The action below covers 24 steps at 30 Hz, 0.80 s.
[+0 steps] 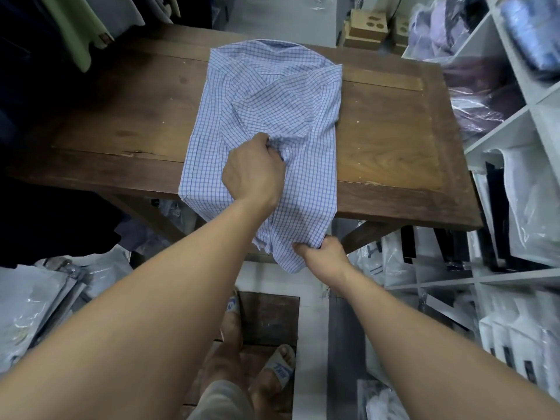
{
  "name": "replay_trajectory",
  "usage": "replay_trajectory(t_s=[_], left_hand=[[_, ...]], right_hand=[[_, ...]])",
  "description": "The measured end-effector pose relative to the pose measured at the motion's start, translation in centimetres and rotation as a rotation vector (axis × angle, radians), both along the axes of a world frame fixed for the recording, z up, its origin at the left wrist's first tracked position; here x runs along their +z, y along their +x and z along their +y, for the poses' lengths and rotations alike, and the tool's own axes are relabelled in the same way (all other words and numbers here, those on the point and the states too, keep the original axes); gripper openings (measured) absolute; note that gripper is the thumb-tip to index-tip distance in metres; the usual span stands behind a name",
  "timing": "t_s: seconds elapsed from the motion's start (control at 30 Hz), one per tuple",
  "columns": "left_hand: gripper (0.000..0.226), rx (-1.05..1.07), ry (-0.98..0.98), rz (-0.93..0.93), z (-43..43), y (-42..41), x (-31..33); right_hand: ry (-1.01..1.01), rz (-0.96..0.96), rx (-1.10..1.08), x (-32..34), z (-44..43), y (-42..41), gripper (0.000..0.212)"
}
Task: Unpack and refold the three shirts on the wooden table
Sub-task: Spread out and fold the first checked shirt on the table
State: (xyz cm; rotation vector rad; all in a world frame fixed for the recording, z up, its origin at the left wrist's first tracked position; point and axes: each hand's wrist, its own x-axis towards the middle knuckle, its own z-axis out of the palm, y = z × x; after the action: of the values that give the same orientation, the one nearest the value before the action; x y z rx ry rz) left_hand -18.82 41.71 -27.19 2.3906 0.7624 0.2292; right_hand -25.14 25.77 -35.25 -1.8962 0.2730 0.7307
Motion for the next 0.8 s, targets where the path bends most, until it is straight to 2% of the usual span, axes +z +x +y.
replay_trajectory(t_s=[0.3,0.47,0.53,0.67,0.73,0.8], left_hand=[[0.045,0.021,0.114,-0.127,0.3,0.4,-0.5],[0.032,0.021,0.172,-0.079,0.9,0.8,-1.5],[0.032,-0.002,0.190,-0.145,0.6,0.7,-1.8],[0.031,-0.253,0.324,-0.290,-0.6,1.7,-1.9],[0.035,-0.436,0.403,-0.254,-1.5,2.9,-1.6],[0.043,-0.613,0.457,-0.127,-2.5,4.3,-1.4]], right_hand=[[0.009,0.112,-0.007,-0.6,0.0,-0.1,0.010],[0.064,0.165,-0.001,-0.7,0.2,-0.7,0.007],[0.074,0.170,-0.004,-0.9,0.2,-0.9,0.012],[0.079,0.187,0.001,-1.0,0.3,-0.9,0.025],[0.072,0.166,0.017,-1.0,0.2,-0.8,0.028],[0.042,0.093,0.014,-0.7,0.1,-0.5,0.027]])
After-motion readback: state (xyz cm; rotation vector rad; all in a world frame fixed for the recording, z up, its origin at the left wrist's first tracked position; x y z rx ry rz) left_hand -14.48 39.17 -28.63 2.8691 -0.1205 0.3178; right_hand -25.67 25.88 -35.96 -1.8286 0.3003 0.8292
